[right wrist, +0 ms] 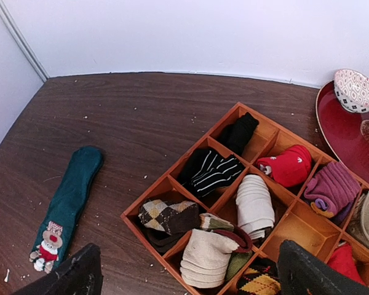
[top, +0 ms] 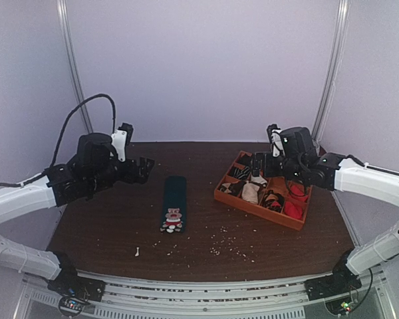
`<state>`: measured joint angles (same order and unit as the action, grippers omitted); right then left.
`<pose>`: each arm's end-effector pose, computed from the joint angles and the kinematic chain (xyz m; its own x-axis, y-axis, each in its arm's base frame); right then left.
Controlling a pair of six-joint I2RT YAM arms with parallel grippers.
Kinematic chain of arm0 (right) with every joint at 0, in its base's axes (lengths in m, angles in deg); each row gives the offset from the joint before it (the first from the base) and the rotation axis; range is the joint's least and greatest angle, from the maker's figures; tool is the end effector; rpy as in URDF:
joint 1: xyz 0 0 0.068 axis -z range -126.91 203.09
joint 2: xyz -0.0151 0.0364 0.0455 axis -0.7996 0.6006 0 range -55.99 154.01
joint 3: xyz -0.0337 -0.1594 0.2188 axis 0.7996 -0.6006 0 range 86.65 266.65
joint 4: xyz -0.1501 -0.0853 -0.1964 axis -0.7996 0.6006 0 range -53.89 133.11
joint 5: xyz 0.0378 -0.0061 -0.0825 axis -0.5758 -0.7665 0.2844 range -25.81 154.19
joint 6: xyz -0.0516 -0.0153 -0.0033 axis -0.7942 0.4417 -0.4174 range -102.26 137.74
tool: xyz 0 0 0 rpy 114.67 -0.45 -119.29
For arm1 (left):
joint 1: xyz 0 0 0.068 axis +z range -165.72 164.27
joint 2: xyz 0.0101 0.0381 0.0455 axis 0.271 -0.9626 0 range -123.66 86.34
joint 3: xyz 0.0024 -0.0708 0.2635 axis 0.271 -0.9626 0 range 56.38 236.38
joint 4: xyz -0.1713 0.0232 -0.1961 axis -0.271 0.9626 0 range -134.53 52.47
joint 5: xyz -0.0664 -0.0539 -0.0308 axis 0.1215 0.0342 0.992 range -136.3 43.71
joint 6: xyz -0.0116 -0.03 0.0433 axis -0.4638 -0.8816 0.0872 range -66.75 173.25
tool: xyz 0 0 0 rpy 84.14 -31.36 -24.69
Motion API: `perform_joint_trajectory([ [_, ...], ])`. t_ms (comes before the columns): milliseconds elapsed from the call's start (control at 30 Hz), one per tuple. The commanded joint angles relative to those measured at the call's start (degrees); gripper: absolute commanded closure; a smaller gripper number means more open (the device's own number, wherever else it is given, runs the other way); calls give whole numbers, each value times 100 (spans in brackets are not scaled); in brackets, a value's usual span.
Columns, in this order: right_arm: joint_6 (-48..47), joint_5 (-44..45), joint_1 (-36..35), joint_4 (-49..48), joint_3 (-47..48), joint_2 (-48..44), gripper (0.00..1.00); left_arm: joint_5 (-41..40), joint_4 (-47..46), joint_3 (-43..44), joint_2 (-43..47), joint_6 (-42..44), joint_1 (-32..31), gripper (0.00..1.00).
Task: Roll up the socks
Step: Move the right arm with a pair of socks to the center of the board.
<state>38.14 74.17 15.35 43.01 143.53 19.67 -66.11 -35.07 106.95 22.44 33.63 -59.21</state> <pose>0.2443 0.1814 0.3000 -0.4882 0.0563 -0.8709 -0.3298 0.9120 0.2438 0.1934 -0.1668 0.3108 -0.4060 -0.0503 -0.9125 0.3020 0.9350 -0.1859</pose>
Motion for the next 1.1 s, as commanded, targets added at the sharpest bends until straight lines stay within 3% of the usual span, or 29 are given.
perform_joint_trajectory([
  [0,-619,-595,12,-186,208,59,0,-48,-174,-239,337,292,33,2],
  [100,-851,-1572,-1,-613,179,181,0,121,-345,-427,593,440,28,2],
  [233,-1018,-2181,-265,-1021,164,601,0,458,-431,-652,925,456,32,2],
  [500,-2259,-3050,-1758,-2617,-288,1491,0,620,-460,-1216,1190,284,33,2],
  [800,-3582,-3236,-2459,-2369,436,2924,15,382,-423,-1549,1387,-41,33,2],
  [1067,-4180,-2931,-2512,-2069,1220,3728,38,264,-410,-1651,1380,-113,33,2],
])
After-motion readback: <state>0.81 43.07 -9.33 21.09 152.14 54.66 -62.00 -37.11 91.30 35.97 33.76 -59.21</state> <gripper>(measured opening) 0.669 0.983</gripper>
